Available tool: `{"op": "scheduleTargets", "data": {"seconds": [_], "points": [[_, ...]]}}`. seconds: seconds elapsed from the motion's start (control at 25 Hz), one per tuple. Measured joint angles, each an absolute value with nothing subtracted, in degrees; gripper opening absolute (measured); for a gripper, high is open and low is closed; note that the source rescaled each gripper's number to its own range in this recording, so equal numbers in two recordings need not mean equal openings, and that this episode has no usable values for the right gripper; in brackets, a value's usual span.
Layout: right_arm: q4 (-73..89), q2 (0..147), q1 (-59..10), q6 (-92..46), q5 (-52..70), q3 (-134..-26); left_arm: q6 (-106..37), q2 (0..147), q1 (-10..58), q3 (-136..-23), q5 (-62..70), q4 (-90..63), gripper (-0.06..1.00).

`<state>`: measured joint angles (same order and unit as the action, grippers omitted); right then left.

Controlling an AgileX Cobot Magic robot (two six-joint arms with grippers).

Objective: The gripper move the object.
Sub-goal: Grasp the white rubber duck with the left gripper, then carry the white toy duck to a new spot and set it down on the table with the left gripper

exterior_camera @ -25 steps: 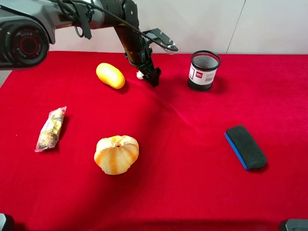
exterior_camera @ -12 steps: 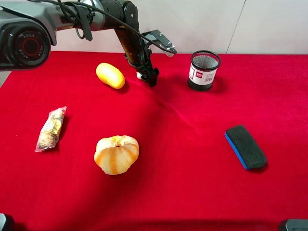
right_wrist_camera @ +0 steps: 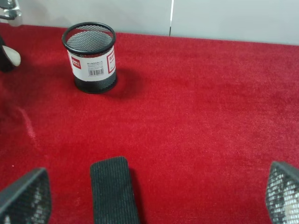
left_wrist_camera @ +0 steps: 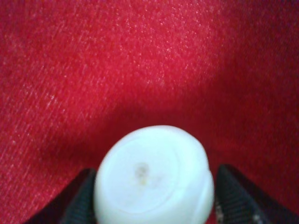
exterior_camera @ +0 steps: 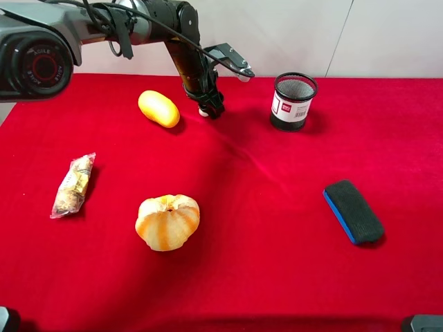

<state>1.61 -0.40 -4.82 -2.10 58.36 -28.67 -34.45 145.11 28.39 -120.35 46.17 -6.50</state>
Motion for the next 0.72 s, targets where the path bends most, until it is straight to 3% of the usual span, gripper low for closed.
{"op": "scheduleTargets", "data": {"seconds": [0.16, 0.72], "points": [[1.61, -0.40, -4.82, -2.04, 58.36, -28.67, -34.45, 145.11, 28.39, -120.35, 46.12, -6.50, 0.07], [1.61, -0.40, -4.82, -2.04, 58.36, -28.67, -34.45, 145.11, 28.39, -120.35, 46.12, -6.50, 0.05]]}}
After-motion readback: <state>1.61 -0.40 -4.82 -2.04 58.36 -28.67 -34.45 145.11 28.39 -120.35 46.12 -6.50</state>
